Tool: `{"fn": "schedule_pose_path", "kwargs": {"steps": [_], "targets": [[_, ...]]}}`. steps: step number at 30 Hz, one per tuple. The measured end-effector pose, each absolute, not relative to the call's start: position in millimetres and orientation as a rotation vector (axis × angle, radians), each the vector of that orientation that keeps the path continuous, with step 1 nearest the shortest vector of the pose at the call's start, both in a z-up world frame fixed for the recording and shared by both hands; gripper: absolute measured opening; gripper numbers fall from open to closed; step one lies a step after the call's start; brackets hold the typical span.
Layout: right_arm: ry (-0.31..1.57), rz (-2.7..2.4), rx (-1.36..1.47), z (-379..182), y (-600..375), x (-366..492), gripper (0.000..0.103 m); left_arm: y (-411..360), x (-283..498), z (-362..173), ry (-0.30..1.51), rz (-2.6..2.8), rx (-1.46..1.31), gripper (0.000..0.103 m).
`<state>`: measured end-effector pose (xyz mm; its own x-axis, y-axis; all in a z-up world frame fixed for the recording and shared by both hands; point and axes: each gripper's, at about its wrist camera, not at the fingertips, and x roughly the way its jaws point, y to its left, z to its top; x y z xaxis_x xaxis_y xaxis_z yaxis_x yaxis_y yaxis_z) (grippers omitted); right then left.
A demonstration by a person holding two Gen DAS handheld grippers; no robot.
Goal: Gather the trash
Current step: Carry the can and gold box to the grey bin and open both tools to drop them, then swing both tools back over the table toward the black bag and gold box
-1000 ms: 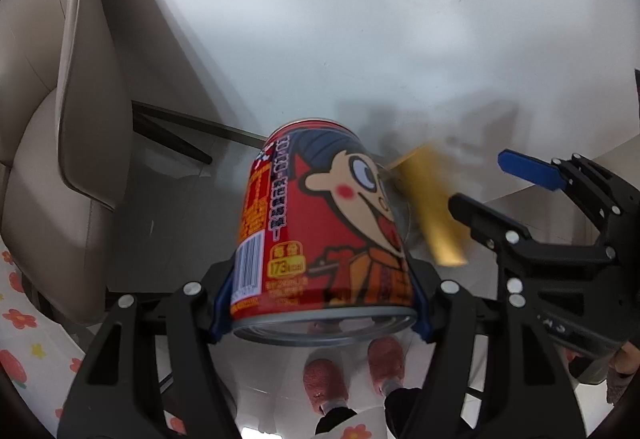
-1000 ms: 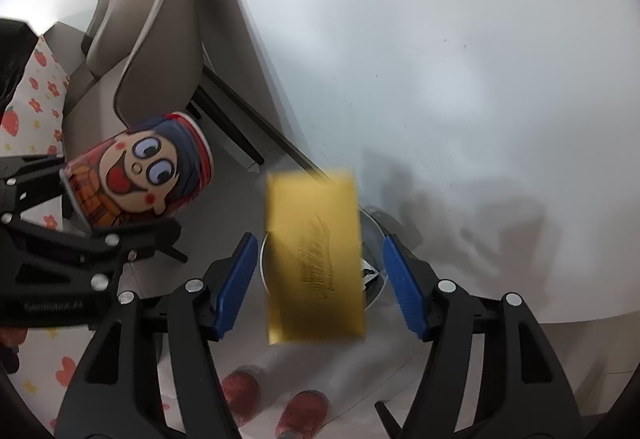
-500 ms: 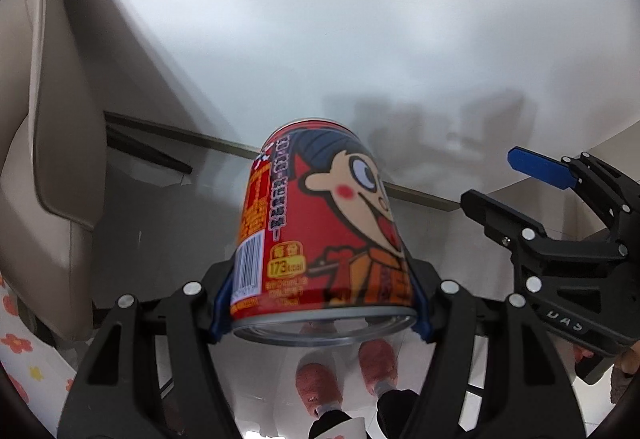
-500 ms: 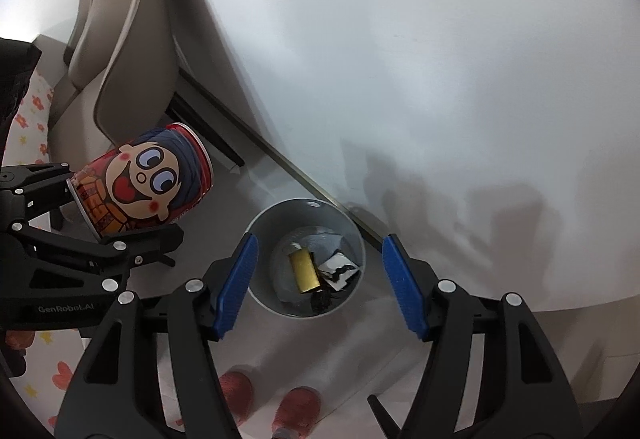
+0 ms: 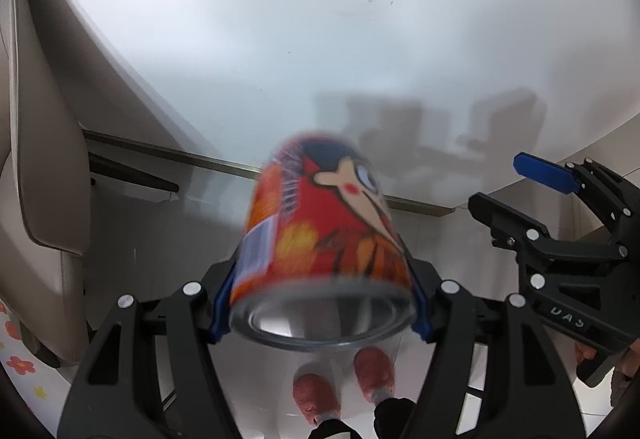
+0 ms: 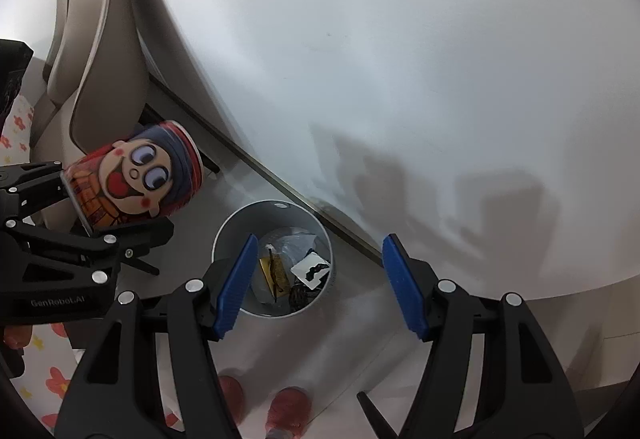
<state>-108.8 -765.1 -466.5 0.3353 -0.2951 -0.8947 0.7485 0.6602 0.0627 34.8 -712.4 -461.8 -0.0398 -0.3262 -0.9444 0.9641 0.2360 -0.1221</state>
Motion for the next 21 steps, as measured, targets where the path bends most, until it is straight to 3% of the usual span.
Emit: {"fn": "schedule_pose_path", "kwargs": {"steps": [11, 21], "targets": [[1.008, -0.737, 0.526, -457, -768, -113, 0.063, -717, 37, -455, 1.110, -1.205, 0.744, 0.068], [0.990, -0.642, 0.448, -390, -739, -91, 0.063, -668, 53, -394, 1.081, -1.103, 0.681, 0.068]]}}
